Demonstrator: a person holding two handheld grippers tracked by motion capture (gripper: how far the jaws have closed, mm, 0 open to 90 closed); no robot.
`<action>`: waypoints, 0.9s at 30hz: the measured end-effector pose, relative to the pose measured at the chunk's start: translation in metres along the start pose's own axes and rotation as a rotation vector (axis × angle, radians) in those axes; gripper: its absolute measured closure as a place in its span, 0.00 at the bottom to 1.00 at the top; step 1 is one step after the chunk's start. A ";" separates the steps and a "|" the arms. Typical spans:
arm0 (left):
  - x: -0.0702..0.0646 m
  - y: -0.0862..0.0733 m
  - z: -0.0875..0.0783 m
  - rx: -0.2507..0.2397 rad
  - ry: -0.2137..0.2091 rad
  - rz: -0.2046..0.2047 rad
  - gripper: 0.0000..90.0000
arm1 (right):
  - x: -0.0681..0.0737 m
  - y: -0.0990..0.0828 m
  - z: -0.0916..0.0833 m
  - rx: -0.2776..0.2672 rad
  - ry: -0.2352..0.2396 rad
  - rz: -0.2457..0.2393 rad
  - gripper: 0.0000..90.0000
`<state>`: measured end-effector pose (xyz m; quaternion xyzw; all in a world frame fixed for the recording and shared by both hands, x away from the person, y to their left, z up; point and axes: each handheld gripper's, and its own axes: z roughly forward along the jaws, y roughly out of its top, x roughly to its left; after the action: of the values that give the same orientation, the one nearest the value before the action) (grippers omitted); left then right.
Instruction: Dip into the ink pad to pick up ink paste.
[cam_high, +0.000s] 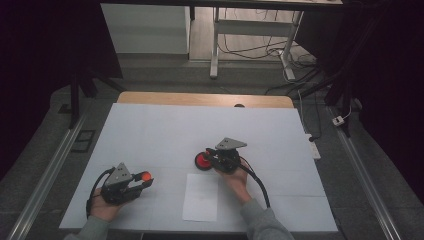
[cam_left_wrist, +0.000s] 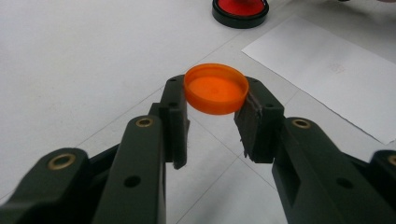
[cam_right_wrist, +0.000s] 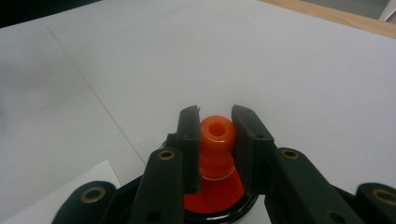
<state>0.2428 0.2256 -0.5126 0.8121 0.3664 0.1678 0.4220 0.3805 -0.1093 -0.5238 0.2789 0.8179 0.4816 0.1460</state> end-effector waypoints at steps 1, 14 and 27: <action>0.000 0.000 0.000 0.000 0.000 0.000 0.72 | 0.000 0.000 0.001 0.002 -0.001 -0.003 0.81; 0.000 0.000 0.000 0.001 0.000 0.000 0.72 | 0.004 -0.004 0.005 0.020 -0.021 -0.024 0.81; 0.000 0.000 0.000 0.001 -0.003 0.001 0.72 | 0.006 -0.007 0.005 0.016 -0.040 -0.037 0.81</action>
<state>0.2429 0.2254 -0.5125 0.8128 0.3656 0.1667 0.4218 0.3762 -0.1053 -0.5317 0.2742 0.8237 0.4667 0.1689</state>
